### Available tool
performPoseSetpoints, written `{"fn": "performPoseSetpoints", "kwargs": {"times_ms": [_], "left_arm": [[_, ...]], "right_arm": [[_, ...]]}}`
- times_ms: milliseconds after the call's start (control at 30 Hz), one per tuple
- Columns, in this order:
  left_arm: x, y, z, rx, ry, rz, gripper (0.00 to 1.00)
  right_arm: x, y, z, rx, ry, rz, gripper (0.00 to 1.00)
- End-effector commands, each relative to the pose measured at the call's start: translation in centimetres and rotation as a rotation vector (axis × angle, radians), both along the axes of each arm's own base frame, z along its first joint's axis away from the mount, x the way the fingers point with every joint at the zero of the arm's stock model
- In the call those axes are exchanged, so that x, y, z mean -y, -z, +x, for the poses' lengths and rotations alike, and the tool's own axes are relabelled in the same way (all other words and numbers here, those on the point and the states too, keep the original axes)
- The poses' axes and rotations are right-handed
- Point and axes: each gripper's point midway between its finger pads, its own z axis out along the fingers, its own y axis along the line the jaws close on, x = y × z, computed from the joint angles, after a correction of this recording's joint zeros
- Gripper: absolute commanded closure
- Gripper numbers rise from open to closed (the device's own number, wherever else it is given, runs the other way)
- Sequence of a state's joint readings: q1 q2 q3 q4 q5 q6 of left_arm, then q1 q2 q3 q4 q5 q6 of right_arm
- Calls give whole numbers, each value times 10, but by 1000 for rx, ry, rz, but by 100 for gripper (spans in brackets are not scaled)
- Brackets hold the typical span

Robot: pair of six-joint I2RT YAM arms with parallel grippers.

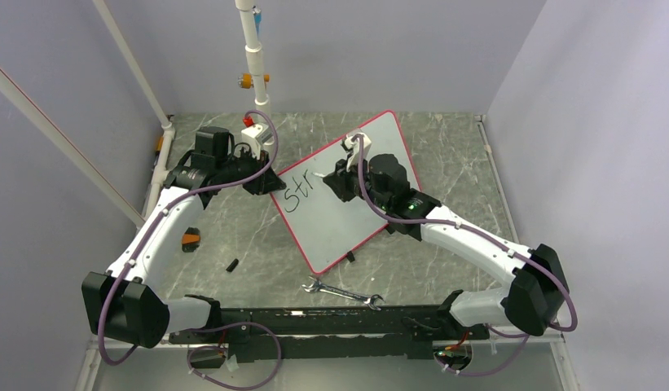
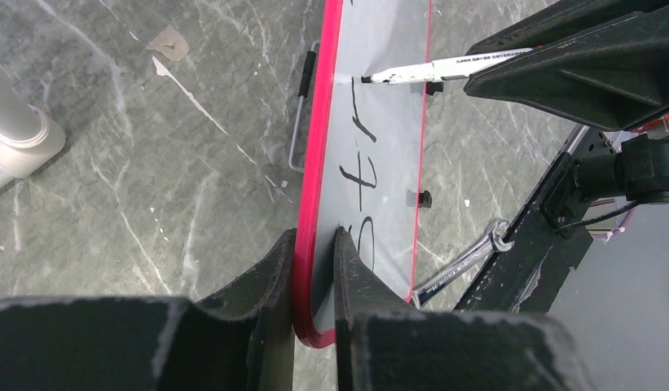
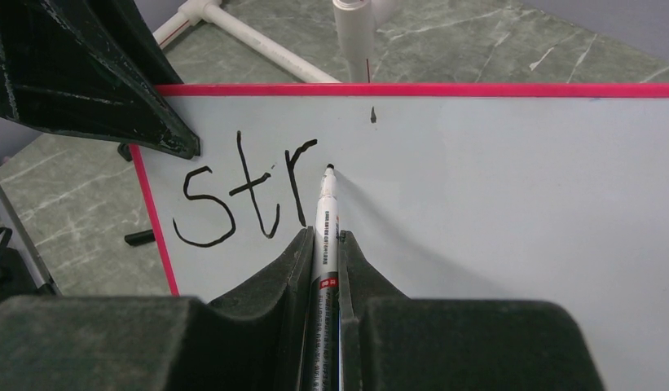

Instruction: Write a sentence on the whiteboard

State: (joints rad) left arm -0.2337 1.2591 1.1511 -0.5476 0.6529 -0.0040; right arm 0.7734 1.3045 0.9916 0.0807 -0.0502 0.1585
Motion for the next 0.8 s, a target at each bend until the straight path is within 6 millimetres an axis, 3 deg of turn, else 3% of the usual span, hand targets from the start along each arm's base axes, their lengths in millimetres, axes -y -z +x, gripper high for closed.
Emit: {"fn": "performPoseSetpoints", "kwargs": {"times_ms": [0, 467, 767], "left_arm": [[-19, 0, 17, 119, -52, 122, 100], [-19, 1, 17, 119, -53, 123, 100], [-19, 0, 17, 121, -51, 122, 100]], "right_arm": [[-5, -15, 1, 30, -18, 46, 100], [5, 17, -17, -29, -50, 2, 100], [14, 17, -7, -23, 25, -25, 100]]}}
